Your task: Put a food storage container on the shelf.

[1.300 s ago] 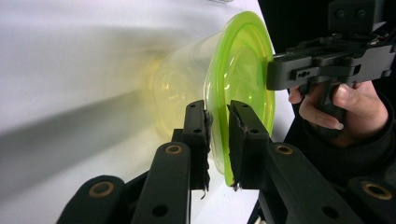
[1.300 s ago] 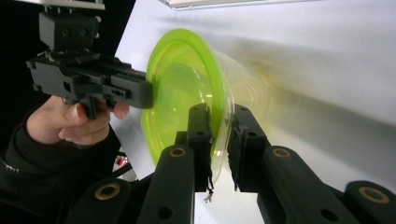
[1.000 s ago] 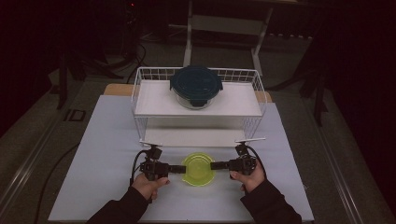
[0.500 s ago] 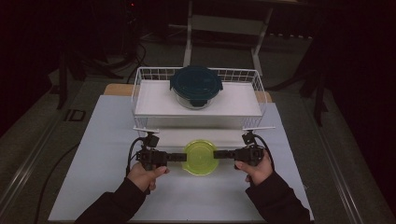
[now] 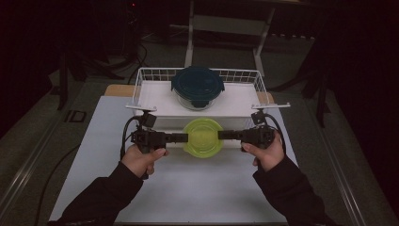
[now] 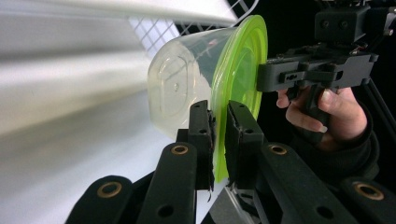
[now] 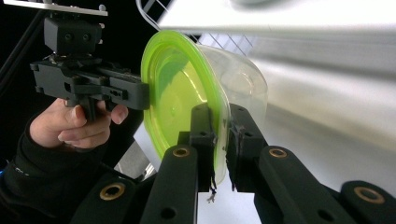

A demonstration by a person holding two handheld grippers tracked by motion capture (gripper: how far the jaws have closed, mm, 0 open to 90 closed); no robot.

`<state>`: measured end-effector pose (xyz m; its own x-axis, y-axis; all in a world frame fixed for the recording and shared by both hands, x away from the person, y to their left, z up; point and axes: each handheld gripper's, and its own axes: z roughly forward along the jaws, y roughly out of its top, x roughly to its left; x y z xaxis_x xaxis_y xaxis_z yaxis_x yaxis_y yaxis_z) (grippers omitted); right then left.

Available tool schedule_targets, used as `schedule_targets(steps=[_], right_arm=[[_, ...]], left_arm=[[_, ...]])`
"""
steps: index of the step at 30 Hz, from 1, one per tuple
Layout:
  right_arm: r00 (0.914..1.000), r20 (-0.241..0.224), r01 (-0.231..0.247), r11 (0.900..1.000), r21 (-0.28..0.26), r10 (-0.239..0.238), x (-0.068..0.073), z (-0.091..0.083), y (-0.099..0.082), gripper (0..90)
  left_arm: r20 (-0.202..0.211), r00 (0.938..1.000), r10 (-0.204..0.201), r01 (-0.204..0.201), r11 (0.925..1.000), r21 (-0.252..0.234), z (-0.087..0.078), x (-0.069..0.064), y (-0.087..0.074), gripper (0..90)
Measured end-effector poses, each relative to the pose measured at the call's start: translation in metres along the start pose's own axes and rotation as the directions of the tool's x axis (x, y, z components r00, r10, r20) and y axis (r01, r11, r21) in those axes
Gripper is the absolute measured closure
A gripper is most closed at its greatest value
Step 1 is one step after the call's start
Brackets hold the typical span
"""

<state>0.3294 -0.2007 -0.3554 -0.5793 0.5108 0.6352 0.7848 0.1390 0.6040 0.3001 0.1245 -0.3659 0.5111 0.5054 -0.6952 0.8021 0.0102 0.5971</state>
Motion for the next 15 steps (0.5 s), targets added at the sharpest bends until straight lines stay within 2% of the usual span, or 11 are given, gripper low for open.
schedule_targets(steps=[5, 9, 15], right_arm=[[0.9993, 0.001, 0.037, 0.9989, -0.029, -0.037, 0.018, -0.01, 0.021, 81.9], [0.998, 0.01, 0.063, 0.9967, -0.051, -0.063, 0.031, -0.016, 0.04, 81.8], [0.9971, 0.003, 0.076, 0.9939, -0.08, -0.076, 0.042, -0.021, 0.066, 81.8]], left_arm=[[-0.002, 0.9993, 0.036, -0.036, 0.9988, -0.034, -0.015, -0.017, 0.02, 81.1], [-0.019, 0.9984, 0.053, -0.054, 0.9965, -0.063, -0.024, -0.028, 0.036, 81.2], [-0.04, 0.9958, 0.083, -0.086, 0.9921, -0.091, -0.034, -0.039, 0.058, 81.3]])
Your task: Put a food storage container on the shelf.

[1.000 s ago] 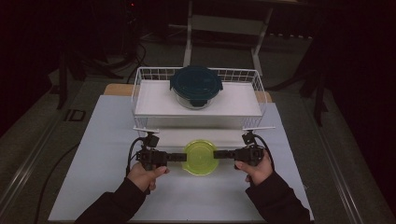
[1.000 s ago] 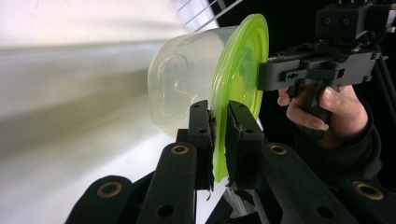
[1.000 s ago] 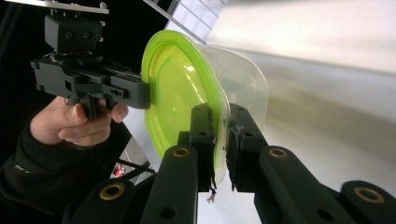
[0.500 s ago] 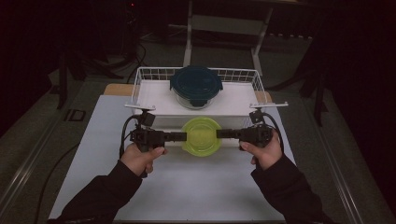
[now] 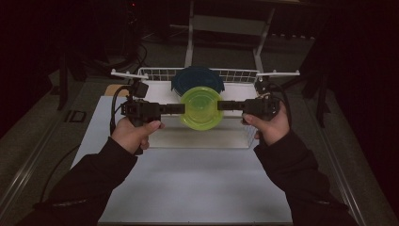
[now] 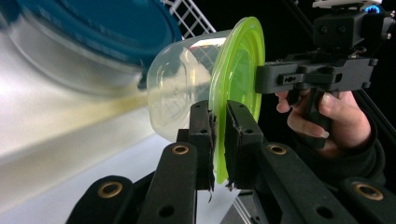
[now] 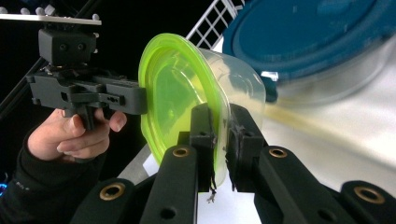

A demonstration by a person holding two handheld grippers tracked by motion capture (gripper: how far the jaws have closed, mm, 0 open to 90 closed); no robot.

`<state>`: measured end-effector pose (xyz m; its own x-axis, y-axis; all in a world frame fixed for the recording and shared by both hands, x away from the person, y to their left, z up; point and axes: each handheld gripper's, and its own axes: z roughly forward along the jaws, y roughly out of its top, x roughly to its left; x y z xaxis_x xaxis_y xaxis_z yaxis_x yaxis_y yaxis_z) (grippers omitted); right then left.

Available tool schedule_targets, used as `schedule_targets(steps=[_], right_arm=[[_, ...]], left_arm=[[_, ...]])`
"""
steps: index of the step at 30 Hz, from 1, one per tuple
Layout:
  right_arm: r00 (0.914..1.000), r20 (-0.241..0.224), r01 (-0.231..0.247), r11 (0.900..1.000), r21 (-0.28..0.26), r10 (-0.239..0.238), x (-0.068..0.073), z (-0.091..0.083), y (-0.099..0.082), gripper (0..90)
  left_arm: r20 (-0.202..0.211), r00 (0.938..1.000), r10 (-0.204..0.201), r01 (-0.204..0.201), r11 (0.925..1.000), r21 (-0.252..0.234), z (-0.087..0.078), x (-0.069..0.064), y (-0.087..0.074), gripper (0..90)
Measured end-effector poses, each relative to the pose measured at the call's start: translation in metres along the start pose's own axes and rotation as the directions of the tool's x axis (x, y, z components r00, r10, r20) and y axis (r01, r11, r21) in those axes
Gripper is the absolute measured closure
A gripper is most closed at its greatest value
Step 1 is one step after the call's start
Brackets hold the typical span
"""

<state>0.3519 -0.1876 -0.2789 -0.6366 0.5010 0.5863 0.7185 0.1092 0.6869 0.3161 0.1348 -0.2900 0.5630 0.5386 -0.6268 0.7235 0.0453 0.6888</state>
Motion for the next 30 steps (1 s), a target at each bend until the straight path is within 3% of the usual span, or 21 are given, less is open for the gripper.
schedule_targets(steps=[7, 13, 19, 30], right_arm=[[1.0, 0.0, 0.001, 0.9996, -0.029, -0.001, 0.001, 0.0, 0.027, 81.6], [0.9998, 0.016, -0.007, 0.9992, -0.04, 0.008, -0.001, 0.004, 0.046, 81.5], [0.9983, 0.056, -0.015, 0.9992, -0.036, 0.018, -0.006, 0.011, 0.06, 81.3], [0.9962, 0.079, -0.035, 0.9985, -0.043, 0.038, -0.015, 0.02, 0.072, 81.0]], left_arm=[[-0.021, 0.9996, 0.021, -0.022, 0.9994, -0.025, -0.004, -0.005, 0.027, 81.2], [-0.018, 0.9998, 0.005, -0.006, 0.9993, -0.038, -0.001, 0.004, 0.044, 81.2], [-0.02, 0.9997, -0.013, 0.013, 0.9992, -0.037, 0.005, 0.014, 0.053, 81.1], [-0.02, 0.999, -0.04, 0.039, 0.9984, -0.042, 0.011, 0.027, 0.066, 80.9]])
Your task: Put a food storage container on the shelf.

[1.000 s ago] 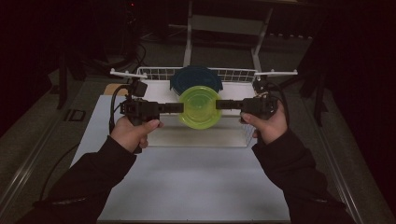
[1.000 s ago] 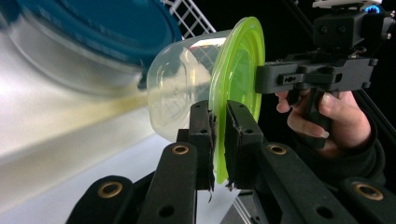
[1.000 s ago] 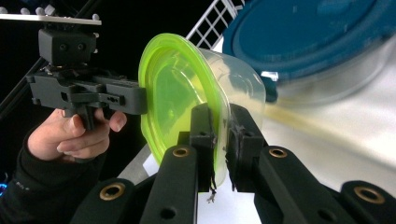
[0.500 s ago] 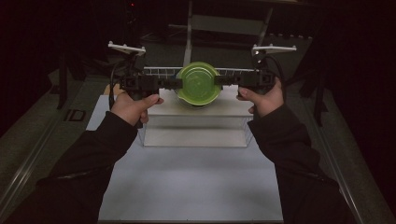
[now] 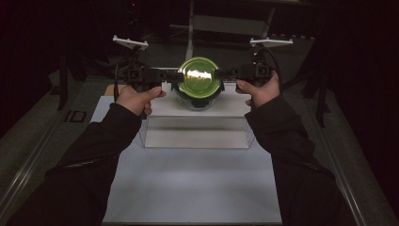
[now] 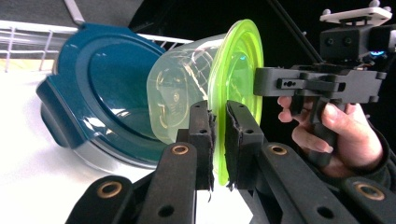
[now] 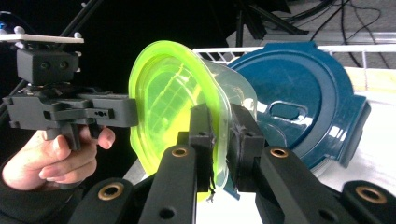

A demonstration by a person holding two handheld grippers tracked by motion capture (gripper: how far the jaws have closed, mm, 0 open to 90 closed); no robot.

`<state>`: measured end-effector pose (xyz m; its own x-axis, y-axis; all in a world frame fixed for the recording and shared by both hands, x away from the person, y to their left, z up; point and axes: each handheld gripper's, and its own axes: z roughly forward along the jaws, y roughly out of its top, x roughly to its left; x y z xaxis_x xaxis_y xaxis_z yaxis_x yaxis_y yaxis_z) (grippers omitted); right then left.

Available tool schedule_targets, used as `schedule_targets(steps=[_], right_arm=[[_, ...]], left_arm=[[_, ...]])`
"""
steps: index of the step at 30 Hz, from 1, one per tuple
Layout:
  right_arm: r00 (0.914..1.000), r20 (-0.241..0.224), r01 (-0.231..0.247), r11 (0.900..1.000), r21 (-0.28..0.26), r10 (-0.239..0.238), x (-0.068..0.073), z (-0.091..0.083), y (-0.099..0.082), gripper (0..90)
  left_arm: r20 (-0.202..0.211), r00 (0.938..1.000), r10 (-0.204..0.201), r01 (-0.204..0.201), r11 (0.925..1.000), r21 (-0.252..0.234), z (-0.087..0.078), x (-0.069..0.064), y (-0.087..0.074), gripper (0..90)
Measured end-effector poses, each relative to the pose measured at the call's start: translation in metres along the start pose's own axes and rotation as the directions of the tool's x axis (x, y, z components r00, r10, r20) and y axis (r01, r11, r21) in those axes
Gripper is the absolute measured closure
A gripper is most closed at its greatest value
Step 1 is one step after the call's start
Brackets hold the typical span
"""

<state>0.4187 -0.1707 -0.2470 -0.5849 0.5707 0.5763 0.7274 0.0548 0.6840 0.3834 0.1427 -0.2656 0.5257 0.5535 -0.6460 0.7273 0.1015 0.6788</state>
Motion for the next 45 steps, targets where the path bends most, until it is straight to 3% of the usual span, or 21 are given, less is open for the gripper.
schedule_targets(steps=[11, 18, 27, 33, 40, 45], right_arm=[[0.9999, 0.011, -0.009, 0.9998, -0.016, 0.009, -0.005, 0.007, 0.011, 78.2], [0.9989, 0.044, -0.017, 0.9999, -0.001, 0.017, -0.005, 0.017, 0.01, 72.6], [0.9975, 0.059, -0.041, 0.9991, 0.009, 0.04, -0.008, 0.019, 0.011, 61.8], [0.9975, 0.056, -0.045, 0.999, 0.004, 0.045, -0.01, 0.019, 0.011, 55.7], [0.9979, 0.041, -0.049, 0.9988, -0.003, 0.05, -0.011, 0.017, 0.011, 47.2], [0.9978, 0.045, -0.049, 0.9987, -0.01, 0.049, -0.011, 0.015, 0.011, 42.8]], left_arm=[[-0.017, 0.9997, -0.016, 0.015, 0.9994, -0.032, 0.008, 0.009, 0.007, 77.8], [-0.035, 0.9979, -0.055, 0.053, 0.9974, -0.049, 0.015, 0.015, 0.006, 68.1], [-0.045, 0.9982, -0.039, 0.037, 0.9982, -0.047, 0.019, 0.014, 0.01, 50.1], [-0.058, 0.9972, -0.047, 0.044, 0.9977, -0.052, 0.019, 0.015, 0.011, 45.6], [-0.04, 0.9978, -0.052, 0.049, 0.9966, -0.066, 0.016, 0.016, 0.011, 41.2], [-0.009, 0.9994, -0.034, 0.033, 0.9965, -0.077, 0.013, 0.015, 0.01, 30.3]])
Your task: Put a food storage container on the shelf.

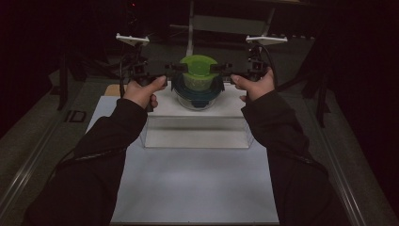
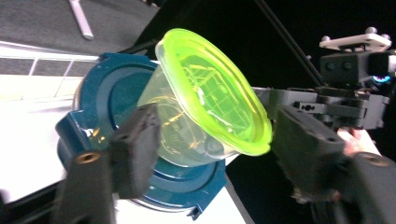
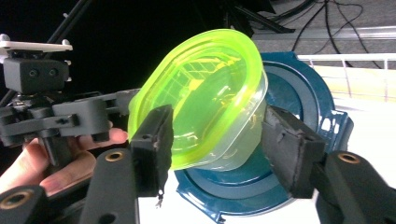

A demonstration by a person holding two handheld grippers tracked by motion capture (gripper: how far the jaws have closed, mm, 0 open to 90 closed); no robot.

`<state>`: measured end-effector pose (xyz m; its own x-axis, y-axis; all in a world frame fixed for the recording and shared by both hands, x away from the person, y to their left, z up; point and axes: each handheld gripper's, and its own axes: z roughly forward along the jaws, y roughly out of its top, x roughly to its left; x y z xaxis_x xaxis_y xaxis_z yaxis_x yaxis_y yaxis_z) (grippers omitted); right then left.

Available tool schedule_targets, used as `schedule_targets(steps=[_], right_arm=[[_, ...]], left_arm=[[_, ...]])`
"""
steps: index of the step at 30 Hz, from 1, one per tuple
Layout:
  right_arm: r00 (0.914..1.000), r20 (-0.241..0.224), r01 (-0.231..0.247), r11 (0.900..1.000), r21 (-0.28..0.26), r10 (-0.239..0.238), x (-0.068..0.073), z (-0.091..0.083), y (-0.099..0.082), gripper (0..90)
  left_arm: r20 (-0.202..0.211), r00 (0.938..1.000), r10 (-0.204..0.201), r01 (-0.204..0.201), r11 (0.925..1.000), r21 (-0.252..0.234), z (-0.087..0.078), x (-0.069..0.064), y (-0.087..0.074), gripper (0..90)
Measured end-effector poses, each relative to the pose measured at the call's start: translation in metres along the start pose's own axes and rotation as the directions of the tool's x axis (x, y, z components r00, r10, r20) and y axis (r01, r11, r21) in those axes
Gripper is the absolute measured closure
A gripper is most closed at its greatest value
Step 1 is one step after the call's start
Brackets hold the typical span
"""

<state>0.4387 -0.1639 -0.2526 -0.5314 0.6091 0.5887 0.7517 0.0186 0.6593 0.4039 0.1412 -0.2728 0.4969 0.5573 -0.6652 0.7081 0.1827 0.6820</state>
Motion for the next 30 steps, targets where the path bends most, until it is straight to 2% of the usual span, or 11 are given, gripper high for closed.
schedule_targets(steps=[2, 3, 4, 8, 11, 12, 14, 16, 18, 21, 30], right_arm=[[1.0, -0.009, -0.002, 1.0, 0.002, 0.002, 0.0, 0.0, 0.0, 42.1], [1.0, -0.007, 0.002, 1.0, -0.002, -0.002, 0.001, -0.001, -0.001, 40.1], [0.9999, -0.011, 0.002, 1.0, -0.004, -0.002, 0.002, -0.001, -0.002, 38.8], [0.9996, -0.012, 0.024, 0.9997, 0.001, -0.024, 0.003, -0.004, -0.004, 32.3], [0.9992, -0.021, 0.036, 0.9994, 0.003, -0.035, 0.002, -0.006, -0.007, 27.6], [0.9989, -0.027, 0.038, 0.9993, 0.001, -0.038, 0.002, -0.007, -0.008, 26.3], [0.9977, -0.038, 0.056, 0.9984, 0.007, -0.056, 0.002, -0.009, -0.012, 22.2], [0.997, -0.054, 0.055, 0.9985, 0.004, -0.055, 0.002, -0.011, -0.016, 21.5], [0.9964, -0.038, 0.076, 0.997, 0.013, -0.076, 0.002, -0.011, -0.021, 20.6], [0.9952, -0.053, 0.083, 0.9963, 0.022, -0.082, 0.001, -0.012, -0.032, 20.4], [0.9903, -0.048, 0.132, 0.9905, 0.038, -0.13, -0.001, -0.015, -0.061, 19.3]], left_arm=[[0.014, 0.9998, 0.011, -0.011, 0.9999, -0.012, -0.002, -0.001, -0.001, 27.0], [0.019, 0.9996, 0.02, -0.02, 0.9997, -0.012, -0.002, -0.001, -0.001, 19.3], [0.021, 0.9994, 0.029, -0.029, 0.9995, -0.014, -0.003, -0.002, -0.002, 16.6], [0.033, 0.9975, 0.063, -0.062, 0.9977, -0.026, -0.007, -0.006, -0.007, 13.1], [0.036, 0.9925, 0.117, -0.116, 0.993, -0.022, -0.009, -0.009, -0.013, 6.5], [0.039, 0.9916, 0.124, -0.123, 0.9922, -0.023, -0.01, -0.009, -0.015, 5.2], [0.047, 0.9854, 0.164, -0.163, 0.9864, -0.017, -0.011, -0.01, -0.02, 1.7], [0.041, 0.981, 0.19, -0.189, 0.9818, -0.018, -0.013, -0.011, -0.025, 1.2], [0.033, 0.976, 0.215, -0.215, 0.9764, -0.025, -0.015, -0.012, -0.031, 1.2], [0.042, 0.9689, 0.244, -0.243, 0.9697, -0.025, -0.018, -0.014, -0.039, 1.2], [0.061, 0.9595, 0.275, -0.274, 0.9615, -0.017, -0.027, -0.013, -0.066, 1.2]])
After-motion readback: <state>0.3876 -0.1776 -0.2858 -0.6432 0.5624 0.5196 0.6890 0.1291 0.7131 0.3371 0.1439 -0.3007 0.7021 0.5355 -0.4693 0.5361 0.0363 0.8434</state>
